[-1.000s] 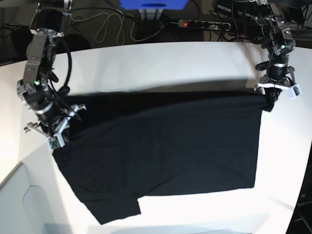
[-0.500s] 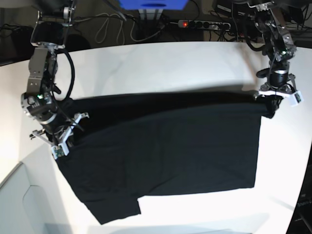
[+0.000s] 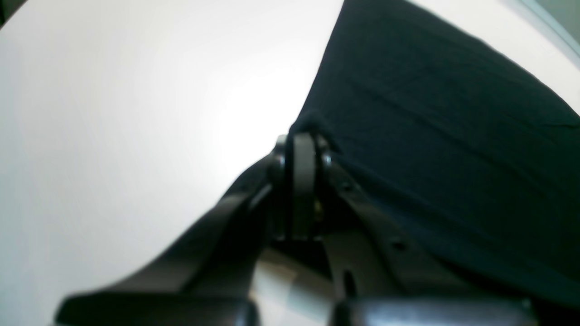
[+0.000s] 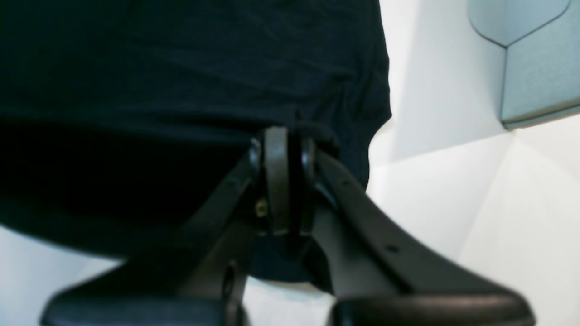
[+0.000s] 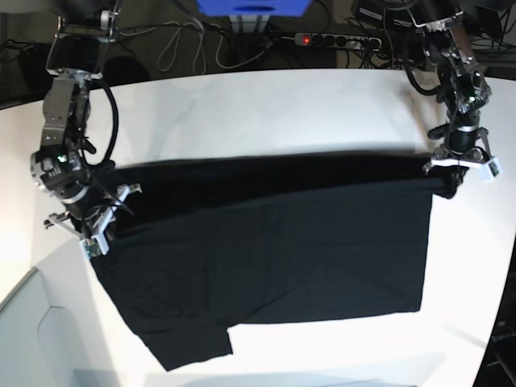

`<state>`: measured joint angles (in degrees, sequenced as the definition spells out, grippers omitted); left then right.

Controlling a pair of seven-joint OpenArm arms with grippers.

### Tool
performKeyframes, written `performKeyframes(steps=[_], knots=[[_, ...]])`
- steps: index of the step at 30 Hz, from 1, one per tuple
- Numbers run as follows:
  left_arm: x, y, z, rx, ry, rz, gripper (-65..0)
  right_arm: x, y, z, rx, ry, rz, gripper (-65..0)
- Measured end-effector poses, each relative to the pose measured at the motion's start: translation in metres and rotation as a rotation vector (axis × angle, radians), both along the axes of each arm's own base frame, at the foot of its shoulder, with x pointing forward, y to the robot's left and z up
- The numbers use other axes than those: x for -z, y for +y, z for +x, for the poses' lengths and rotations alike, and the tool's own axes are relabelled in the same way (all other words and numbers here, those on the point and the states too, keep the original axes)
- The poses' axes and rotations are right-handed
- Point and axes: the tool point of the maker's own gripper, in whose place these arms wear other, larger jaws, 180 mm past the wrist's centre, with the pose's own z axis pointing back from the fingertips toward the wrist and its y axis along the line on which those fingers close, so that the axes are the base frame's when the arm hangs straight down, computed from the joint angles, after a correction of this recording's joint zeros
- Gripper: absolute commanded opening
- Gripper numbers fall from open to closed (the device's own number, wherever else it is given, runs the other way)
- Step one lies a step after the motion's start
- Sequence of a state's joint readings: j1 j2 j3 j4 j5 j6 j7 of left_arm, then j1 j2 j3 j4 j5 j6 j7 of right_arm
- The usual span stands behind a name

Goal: Fold the T-shirt properly
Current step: 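Hold the shoulder edge raised with both grippers, spreading it taut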

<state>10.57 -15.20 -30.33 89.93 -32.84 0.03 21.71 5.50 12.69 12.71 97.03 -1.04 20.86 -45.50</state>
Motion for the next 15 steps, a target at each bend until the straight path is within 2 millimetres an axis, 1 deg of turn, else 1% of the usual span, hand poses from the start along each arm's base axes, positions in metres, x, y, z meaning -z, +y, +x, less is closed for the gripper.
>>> performKeyframes(steps=[6, 11, 12, 14, 15], knots=[[-0.013, -0.001, 0.015, 0.002, -0.049, 0.001, -65.0, 0.000, 0.001, 0.000, -0.001, -0.001, 0.003, -64.9], [0.000, 0.003, 0.016, -0.016, -0.019, -0.026, -65.0, 0.000, 0.001, 0.000, -0.001, -0.001, 0.003, -64.5], [0.003, 0.003, 0.016, -0.015, -0.006, -0.033, -65.0, 0.000, 0.001, 0.000, -0.001, 0.000, 0.003, -62.7], [0.012, -0.001, 0.017, -0.003, 0.043, -0.067, -64.5, 0.001, 0.000, -0.001, 0.001, 0.008, -0.001, -56.1], [0.014, -0.002, 0.019, 0.001, 0.060, -0.080, -60.5, 0.001, -0.001, -0.001, 0.001, 0.009, -0.004, -51.4]])
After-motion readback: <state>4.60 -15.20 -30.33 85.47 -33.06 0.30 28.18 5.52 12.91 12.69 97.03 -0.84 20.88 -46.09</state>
